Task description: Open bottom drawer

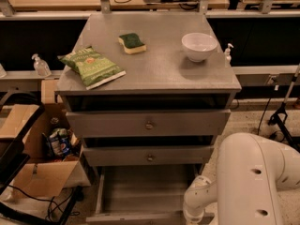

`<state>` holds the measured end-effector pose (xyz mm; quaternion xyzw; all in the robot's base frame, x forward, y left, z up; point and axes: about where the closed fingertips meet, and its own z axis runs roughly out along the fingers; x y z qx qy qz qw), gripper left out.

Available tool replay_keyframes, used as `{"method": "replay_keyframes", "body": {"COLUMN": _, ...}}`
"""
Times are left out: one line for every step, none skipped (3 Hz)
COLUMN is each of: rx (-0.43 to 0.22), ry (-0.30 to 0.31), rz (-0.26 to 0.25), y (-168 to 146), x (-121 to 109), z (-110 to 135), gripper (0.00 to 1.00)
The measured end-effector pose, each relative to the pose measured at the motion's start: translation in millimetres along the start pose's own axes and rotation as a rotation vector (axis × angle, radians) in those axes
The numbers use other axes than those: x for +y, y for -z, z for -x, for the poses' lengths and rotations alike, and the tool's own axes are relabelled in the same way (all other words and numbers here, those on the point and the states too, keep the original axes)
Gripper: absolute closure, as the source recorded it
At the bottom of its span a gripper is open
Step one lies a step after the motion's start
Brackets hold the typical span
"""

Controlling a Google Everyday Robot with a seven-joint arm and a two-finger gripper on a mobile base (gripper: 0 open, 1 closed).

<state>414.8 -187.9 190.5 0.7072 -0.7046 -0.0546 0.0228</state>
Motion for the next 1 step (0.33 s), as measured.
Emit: {"method": "replay_keyframes", "body": {"rx": 0.000, "ry": 0.000, "rz": 0.001, "y": -0.5, "x": 0.6, "z": 0.0, "gripper": 0.00}}
